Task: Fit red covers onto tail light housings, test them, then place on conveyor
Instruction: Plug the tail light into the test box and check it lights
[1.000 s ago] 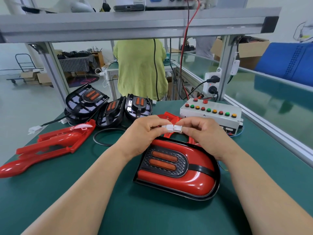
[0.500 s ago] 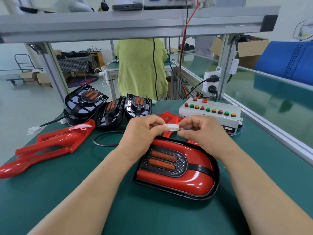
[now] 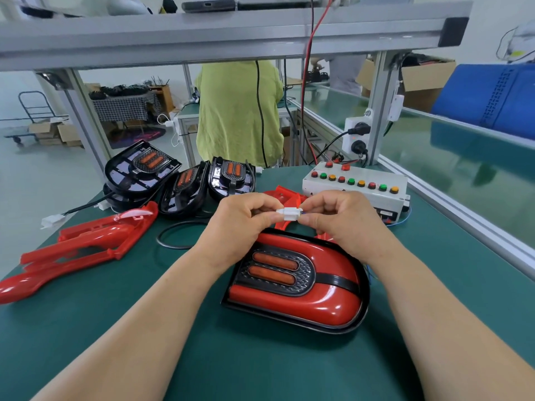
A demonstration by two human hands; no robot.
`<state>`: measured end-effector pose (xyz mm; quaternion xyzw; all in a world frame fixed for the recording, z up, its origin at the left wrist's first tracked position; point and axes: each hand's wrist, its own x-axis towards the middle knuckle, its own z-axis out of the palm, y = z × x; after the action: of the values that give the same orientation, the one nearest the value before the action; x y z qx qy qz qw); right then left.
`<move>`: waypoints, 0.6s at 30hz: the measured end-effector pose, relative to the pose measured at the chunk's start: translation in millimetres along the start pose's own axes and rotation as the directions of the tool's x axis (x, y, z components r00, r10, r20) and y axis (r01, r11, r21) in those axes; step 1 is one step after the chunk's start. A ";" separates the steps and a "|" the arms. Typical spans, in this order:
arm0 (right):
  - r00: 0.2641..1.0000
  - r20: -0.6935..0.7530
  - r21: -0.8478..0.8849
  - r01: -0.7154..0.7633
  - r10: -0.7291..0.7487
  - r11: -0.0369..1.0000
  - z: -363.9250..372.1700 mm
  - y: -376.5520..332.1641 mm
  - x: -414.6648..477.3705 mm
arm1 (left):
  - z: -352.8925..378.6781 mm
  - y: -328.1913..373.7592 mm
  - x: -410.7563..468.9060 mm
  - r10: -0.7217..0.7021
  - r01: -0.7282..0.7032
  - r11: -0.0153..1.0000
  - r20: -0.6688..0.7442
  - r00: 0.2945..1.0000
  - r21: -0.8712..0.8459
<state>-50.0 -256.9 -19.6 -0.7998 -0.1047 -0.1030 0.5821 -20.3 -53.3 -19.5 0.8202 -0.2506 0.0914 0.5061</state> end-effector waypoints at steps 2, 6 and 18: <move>1.000 0.006 0.014 -0.005 0.005 1.000 -0.8 0.7 0.0 | 0.0 -0.3 0.0 0.003 -0.003 1.000 0.008 1.000 -0.004; 1.000 0.018 0.048 -0.027 0.026 0.998 -4.7 2.2 1.1 | 3.0 -1.1 2.4 -0.001 0.001 1.000 0.006 1.000 -0.024; 1.000 -0.011 0.130 -0.013 0.015 0.991 -7.9 4.0 1.9 | 27.3 -4.3 0.4 -0.016 -0.022 0.973 -0.161 0.987 -0.232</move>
<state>-47.4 -265.5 -20.3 -0.7601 -0.1019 -0.0967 0.6344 -20.6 -75.7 -35.6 0.7447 -0.2190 0.1284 0.6172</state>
